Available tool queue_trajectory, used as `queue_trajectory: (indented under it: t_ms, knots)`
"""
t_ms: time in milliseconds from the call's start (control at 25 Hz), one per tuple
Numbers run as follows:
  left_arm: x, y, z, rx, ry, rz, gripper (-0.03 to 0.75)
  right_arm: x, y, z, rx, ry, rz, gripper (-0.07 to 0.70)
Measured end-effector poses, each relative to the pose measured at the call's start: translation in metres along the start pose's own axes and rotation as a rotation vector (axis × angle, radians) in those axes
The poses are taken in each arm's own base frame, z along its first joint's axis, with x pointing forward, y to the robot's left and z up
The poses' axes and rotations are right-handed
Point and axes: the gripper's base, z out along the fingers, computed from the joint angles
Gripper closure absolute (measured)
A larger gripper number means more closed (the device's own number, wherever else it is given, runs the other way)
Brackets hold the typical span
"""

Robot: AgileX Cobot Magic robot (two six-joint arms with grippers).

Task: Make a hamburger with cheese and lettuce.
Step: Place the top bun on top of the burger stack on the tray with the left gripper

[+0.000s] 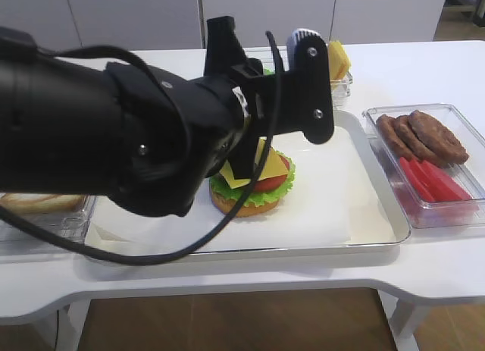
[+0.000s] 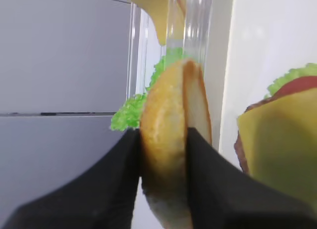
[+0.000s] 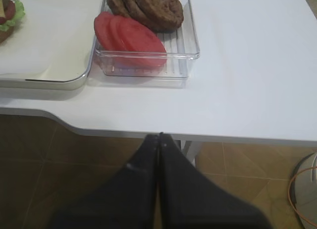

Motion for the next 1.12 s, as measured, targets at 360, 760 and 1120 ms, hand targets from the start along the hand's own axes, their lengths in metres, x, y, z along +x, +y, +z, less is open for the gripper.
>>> queue_trajectory:
  t_ms: [360, 760, 1120]
  knots:
    - [0.001, -0.011, -0.001, -0.045, 0.082, 0.113, 0.512, 0.0, 0.0, 0.0, 0.0, 0.0, 0.002, 0.701]
    - [-0.008, -0.04, -0.009, -0.102, 0.148, 0.2, 0.514, 0.0, 0.0, 0.0, 0.0, 0.0, 0.002, 0.701]
    - [-0.012, -0.045, -0.01, -0.171, 0.152, 0.158, 0.514, 0.0, 0.0, 0.0, 0.0, 0.0, 0.002, 0.701]
